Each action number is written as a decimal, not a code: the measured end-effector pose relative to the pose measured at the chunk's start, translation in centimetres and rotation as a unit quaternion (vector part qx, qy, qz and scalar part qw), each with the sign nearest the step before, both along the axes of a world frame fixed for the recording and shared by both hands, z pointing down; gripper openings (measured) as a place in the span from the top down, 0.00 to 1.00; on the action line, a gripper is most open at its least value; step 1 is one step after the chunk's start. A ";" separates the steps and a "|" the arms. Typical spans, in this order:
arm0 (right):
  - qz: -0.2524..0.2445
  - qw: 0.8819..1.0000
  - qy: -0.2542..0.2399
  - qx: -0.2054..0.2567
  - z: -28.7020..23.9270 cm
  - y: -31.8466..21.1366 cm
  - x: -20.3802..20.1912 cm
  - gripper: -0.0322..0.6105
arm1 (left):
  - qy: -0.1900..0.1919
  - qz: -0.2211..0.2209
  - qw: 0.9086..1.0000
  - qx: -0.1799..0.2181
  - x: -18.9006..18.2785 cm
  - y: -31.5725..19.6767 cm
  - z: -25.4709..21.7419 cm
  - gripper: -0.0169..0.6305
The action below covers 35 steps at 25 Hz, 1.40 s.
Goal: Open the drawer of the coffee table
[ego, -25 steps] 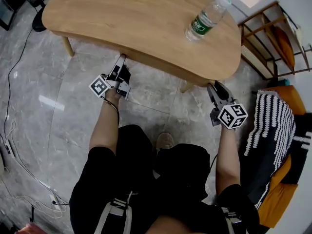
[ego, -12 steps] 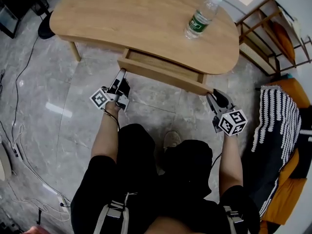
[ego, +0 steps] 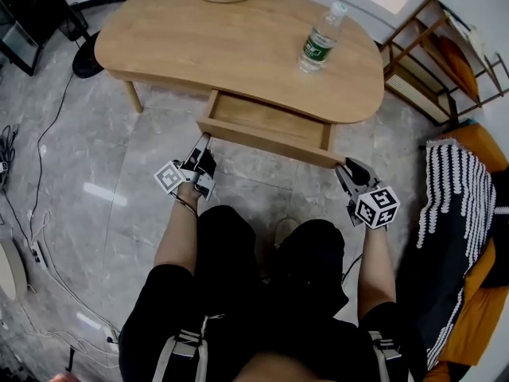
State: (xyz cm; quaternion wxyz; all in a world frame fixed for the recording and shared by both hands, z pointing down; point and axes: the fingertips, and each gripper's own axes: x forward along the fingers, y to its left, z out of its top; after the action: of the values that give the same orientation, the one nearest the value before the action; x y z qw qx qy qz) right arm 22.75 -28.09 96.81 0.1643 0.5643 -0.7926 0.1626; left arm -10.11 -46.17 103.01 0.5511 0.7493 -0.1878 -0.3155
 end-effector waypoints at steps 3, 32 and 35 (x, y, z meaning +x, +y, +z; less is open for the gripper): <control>0.007 1.000 0.002 0.000 -0.1 0.3 -0.1 0.74 | -0.007 0.007 1.000 -0.003 0.0 0.4 -0.5 0.70; 0.191 0.952 0.034 0.238 -22.1 -5.8 -6.6 0.93 | -0.578 -0.193 0.746 0.271 -1.0 4.5 -27.6 0.94; 0.174 0.955 0.046 0.236 -22.5 -6.7 -8.6 0.93 | -0.557 -0.180 0.755 0.296 2.1 5.6 -29.8 0.94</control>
State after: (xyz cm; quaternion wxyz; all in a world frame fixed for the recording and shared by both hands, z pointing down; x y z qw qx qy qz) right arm 14.15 -34.74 74.33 0.0316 0.7228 -0.6898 -0.0290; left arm -7.98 -40.60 73.22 0.0330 0.8707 -0.4900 0.0249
